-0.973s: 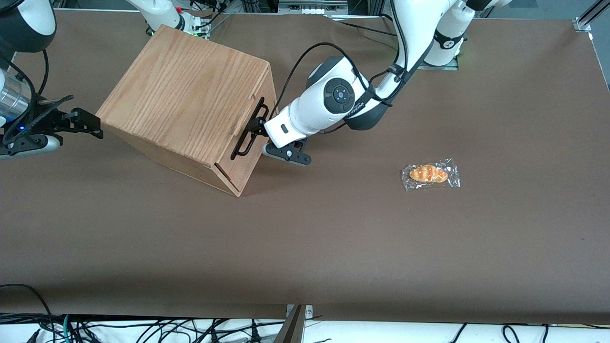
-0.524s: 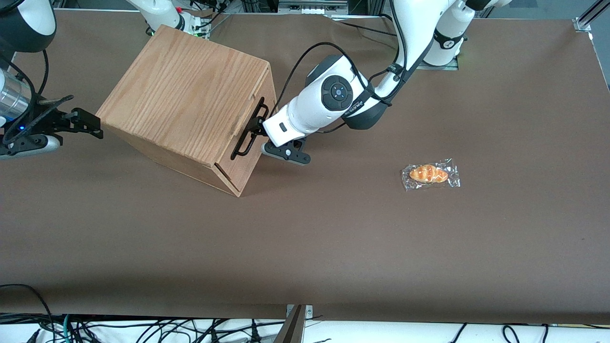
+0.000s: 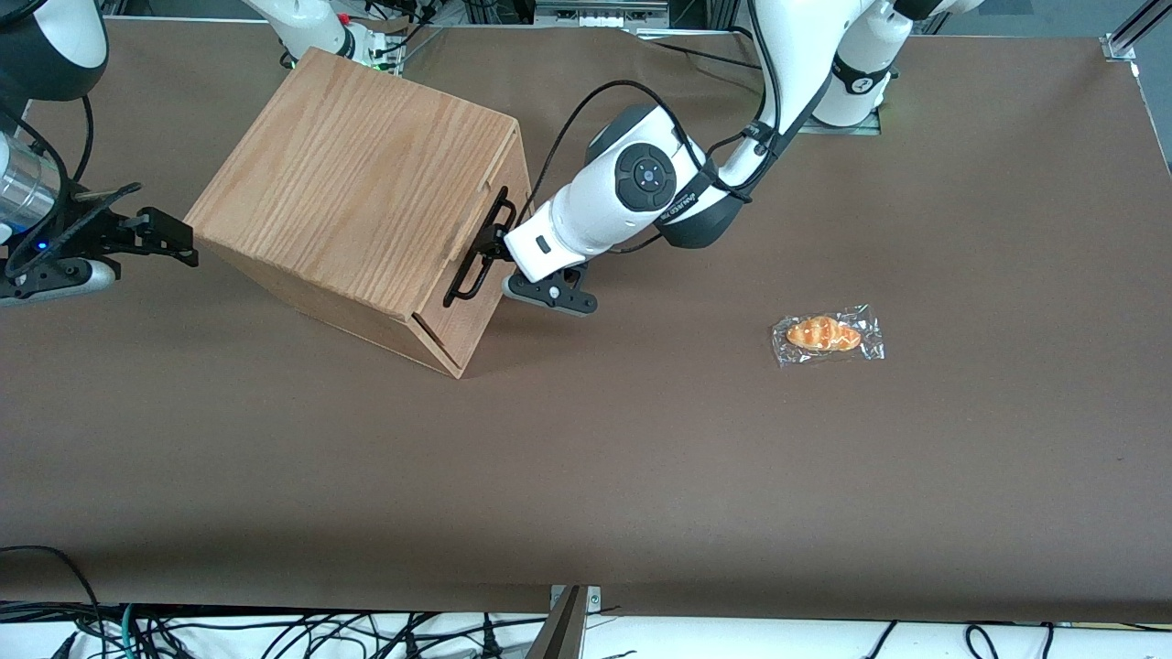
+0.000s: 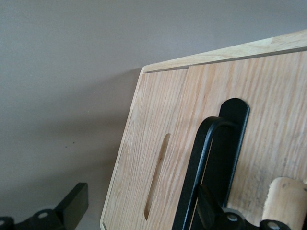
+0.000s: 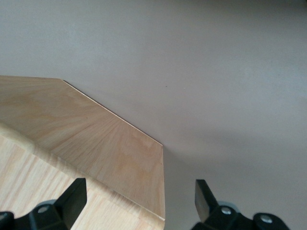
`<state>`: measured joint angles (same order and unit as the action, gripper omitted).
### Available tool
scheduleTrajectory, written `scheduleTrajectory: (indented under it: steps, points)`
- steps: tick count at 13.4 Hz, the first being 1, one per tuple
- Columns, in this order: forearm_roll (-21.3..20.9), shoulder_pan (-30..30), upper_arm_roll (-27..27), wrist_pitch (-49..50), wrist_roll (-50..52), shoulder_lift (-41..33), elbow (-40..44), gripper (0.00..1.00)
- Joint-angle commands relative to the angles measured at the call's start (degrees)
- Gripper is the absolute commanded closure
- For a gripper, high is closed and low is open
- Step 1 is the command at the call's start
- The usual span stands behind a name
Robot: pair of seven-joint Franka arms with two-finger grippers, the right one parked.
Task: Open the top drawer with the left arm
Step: 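Hook the left gripper fingers around the black drawer handle, then pull the drawer handle outward from the wooden box with the left gripper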
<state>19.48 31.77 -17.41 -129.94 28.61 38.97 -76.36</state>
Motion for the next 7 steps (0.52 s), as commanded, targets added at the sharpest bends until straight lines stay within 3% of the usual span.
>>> scheduleTrajectory:
  steps: [1, 7]
  points:
    - [-3.7, 0.8, 1.1, 0.2, 1.5, 2.1, 1.3, 0.0]
    - [-5.0, 0.8, 1.7, 0.2, 1.5, 3.0, 1.0, 0.0]
